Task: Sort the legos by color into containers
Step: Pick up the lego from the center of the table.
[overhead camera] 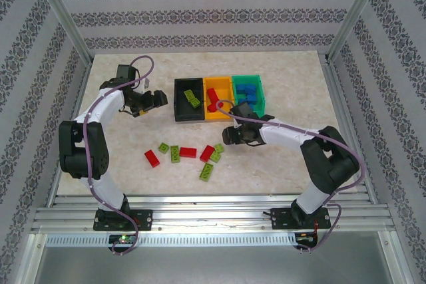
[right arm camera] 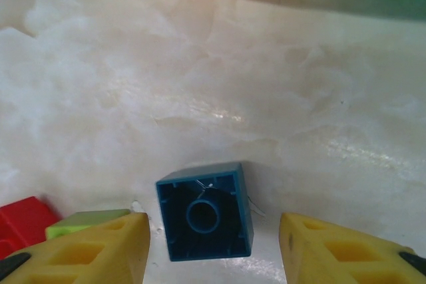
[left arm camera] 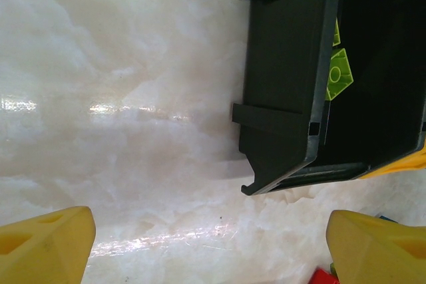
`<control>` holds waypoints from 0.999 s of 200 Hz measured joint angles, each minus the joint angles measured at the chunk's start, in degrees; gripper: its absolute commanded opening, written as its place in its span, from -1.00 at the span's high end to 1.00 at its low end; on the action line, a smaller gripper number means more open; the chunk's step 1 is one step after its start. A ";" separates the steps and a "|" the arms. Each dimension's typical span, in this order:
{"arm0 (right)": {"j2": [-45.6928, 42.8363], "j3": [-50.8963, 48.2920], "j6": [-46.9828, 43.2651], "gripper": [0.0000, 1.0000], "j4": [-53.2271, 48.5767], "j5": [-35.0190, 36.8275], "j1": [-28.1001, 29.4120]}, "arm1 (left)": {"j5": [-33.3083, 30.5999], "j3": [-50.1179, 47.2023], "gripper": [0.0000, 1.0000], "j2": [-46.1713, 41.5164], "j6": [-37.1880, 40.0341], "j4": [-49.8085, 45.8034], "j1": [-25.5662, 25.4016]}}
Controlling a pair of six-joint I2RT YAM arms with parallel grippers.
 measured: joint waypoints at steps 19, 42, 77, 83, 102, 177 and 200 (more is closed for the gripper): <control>1.16 0.00 -0.13 -0.09 -0.44 0.35 0.02 | 0.17 0.00 -0.86 0.00 -0.02 0.15 0.00; 2.27 0.00 -0.13 -0.08 -0.50 0.68 0.37 | 0.63 0.00 -0.89 0.00 -0.07 0.24 0.00; 3.65 1.01 -0.13 0.00 -0.96 1.53 1.03 | 0.85 0.00 -0.89 0.02 -0.04 0.39 0.00; 3.91 1.25 -0.15 0.04 -1.18 1.95 1.16 | 0.83 0.00 -0.89 0.02 -0.04 0.39 0.00; 4.44 1.99 -0.37 0.20 -2.16 2.71 1.25 | 0.83 0.00 -0.89 0.02 -0.04 0.42 0.00; 2.95 2.47 -1.29 0.36 -2.34 3.32 1.36 | 0.81 0.02 -0.89 0.11 -0.04 0.42 0.00; -0.52 2.75 -1.68 0.36 -1.86 2.45 -0.70 | 0.85 0.07 -0.90 0.35 -0.04 0.44 0.00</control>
